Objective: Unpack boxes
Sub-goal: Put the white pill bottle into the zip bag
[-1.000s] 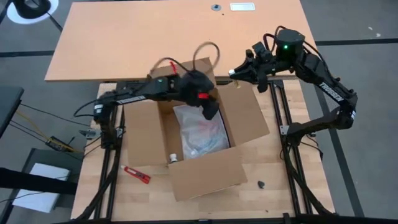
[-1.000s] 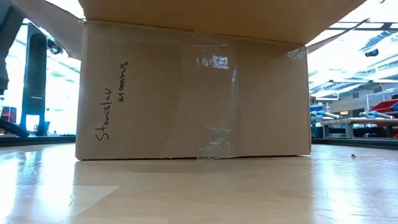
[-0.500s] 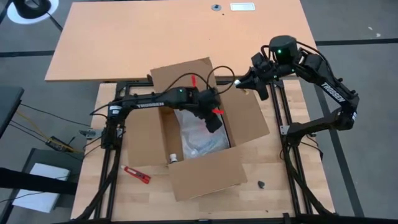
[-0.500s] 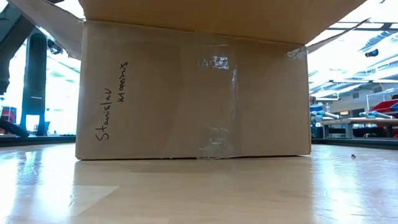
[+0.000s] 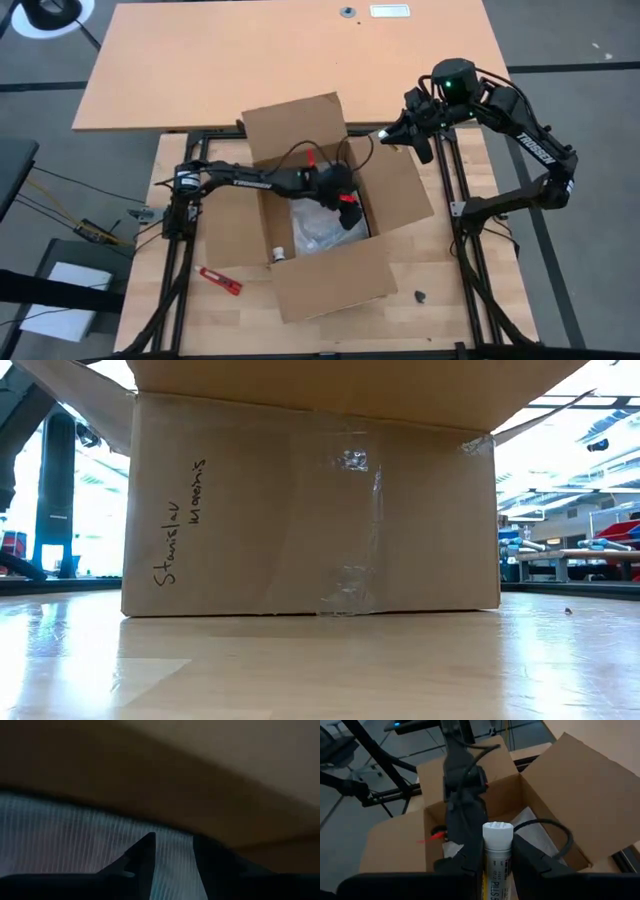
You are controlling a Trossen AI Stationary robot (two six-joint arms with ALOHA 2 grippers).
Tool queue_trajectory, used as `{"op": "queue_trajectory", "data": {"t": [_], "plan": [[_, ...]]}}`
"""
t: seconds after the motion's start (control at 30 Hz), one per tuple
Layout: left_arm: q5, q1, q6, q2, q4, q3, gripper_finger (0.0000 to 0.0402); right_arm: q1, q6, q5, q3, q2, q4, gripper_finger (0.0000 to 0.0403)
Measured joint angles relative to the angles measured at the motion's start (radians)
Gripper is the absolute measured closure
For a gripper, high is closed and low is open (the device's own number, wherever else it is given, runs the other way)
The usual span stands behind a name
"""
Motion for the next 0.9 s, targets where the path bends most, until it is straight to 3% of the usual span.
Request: {"op": "queue_trajectory", "data": {"t": [0.1,0.2,0.37,0.57,0.73,0.9], "plan": [[-0.013,-0.002,-0.005,-0.001,0.149,-0.085,0.0257,0.000,0.000,0.000,0.000,0.000,-0.001,0.0335],[-0.056,-0.008,0.003,-0.001,0.161,-0.137,0.0257,0.000,0.000,0.001,0.000,0.000,-0.009,0.0335],[-0.063,-0.010,0.005,-0.002,-0.134,-0.145,0.0260,0.000,-0.001,0.011,0.000,0.000,-0.015,0.0335],[-0.042,-0.018,0.045,-0.031,-0.570,-0.097,0.0276,0.000,-0.009,0.013,-0.001,0.000,-0.018,0.0335],[-0.046,-0.020,0.083,-0.043,-0.830,-0.031,0.0283,0.000,-0.018,0.014,-0.001,0.000,-0.022,0.0335],[-0.093,-0.018,0.087,-0.087,-0.841,0.043,0.0284,0.000,-0.021,0.014,-0.001,0.000,-0.022,0.0335]]}}
